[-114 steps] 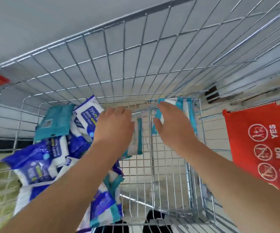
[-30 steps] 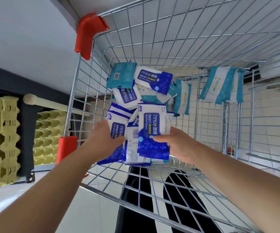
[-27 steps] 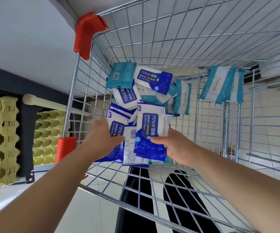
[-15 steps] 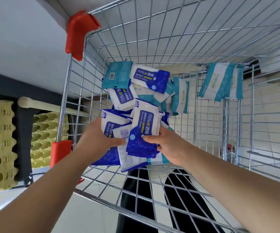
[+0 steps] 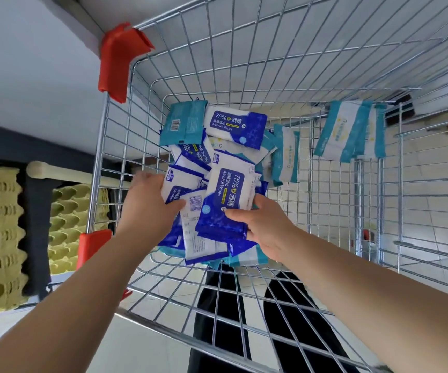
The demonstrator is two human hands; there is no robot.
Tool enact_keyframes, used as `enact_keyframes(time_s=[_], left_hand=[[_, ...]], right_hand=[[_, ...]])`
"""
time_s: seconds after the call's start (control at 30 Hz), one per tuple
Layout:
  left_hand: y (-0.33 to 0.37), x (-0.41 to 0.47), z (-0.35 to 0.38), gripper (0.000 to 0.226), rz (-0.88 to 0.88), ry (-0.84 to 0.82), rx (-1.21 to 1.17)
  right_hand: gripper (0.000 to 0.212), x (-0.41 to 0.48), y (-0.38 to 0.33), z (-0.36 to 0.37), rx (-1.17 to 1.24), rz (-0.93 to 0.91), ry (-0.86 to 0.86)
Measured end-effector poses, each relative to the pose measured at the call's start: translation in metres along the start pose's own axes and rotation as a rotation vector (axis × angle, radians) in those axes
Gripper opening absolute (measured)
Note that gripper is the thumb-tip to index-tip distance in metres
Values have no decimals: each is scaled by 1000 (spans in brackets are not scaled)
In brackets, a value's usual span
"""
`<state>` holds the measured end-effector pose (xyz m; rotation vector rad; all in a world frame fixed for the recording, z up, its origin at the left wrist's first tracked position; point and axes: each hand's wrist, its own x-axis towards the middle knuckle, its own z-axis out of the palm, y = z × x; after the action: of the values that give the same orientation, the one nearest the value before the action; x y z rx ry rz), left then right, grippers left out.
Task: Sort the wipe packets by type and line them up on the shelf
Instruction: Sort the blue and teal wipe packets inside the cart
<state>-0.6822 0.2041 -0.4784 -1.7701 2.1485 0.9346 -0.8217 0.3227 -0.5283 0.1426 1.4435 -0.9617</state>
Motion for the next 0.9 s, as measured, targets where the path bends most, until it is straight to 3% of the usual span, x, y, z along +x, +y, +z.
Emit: enact_keyframes(time_s=[0.3, 0.5, 0.6, 0.77, 0.9], left_hand=[[4, -13, -21, 24, 31, 163, -144], [18, -27, -3, 19, -14, -176, -124], [18, -25, 10, 18, 4, -210, -137], [25, -23, -2, 24, -14, -10, -361], [28, -23, -9, 12, -172, -195, -745]], right_hand=[[26, -6, -3, -31, -72, 9, 41], [29, -13, -5, -38, -164, 10, -32], [35, -16, -7, -42, -157, 27, -108], [39, -18, -8, -50, -167, 31, -126], [40, -20, -10, -54, -124, 41, -169]])
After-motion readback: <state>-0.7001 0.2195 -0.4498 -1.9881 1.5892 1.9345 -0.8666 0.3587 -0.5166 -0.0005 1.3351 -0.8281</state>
